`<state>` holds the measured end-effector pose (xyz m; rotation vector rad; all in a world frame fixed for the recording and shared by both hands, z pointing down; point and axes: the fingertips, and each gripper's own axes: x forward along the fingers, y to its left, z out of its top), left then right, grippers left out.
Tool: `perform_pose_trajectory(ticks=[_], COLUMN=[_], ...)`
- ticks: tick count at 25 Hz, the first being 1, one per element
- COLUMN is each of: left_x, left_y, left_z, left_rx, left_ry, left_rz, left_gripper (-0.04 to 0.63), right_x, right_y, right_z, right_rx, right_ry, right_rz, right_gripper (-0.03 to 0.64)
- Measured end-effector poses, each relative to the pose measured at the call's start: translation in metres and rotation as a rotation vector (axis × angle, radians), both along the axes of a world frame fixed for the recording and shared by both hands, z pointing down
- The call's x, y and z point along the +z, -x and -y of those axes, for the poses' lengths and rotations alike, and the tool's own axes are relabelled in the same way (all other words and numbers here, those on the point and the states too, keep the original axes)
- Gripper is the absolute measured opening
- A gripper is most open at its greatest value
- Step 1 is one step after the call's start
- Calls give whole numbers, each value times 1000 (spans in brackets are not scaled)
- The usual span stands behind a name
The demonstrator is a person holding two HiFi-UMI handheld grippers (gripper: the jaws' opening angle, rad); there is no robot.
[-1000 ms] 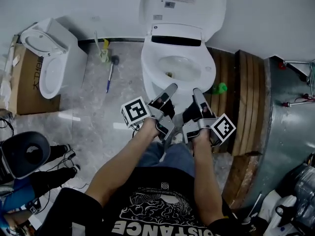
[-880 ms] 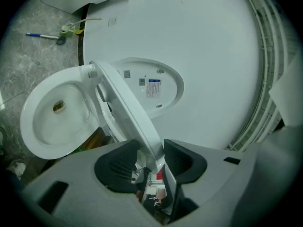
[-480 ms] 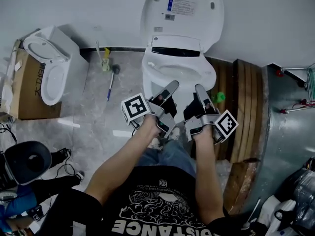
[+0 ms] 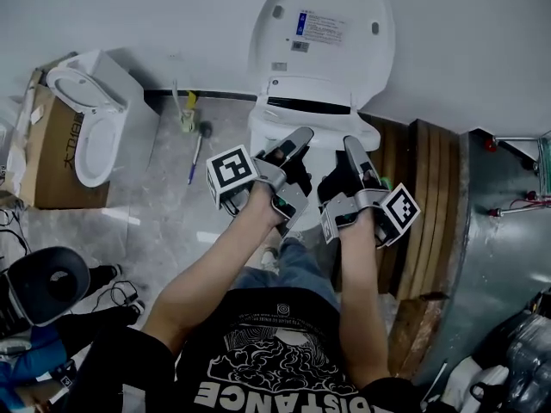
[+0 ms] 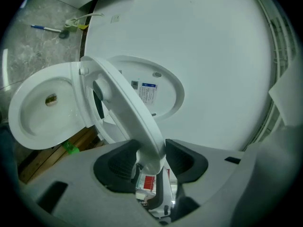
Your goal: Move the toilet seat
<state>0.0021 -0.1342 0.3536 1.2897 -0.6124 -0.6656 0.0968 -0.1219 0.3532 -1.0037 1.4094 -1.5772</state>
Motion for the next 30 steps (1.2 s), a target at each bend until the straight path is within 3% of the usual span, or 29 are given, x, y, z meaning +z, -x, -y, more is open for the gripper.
perform_pose_trajectory(ticks=[6, 11, 23, 30], left_x=[-22, -35, -55, -62], left_y=[-2, -2, -1, 1], left_z=[54, 83, 139, 189], left_rx=[-22, -24, -77, -113], left_ry=[82, 106, 69, -6], left_rz=[18, 19, 16, -36], left_gripper=[187, 187, 184, 175], right_x=[-24, -38, -57, -61], right_y=[-3, -5, -5, -3], right_z=[53, 82, 141, 195], right_rx=[-16, -4, -53, -116], right_ry=[26, 42, 25, -75], right_rz=[33, 46, 128, 129], right_gripper=[183, 179, 167, 161])
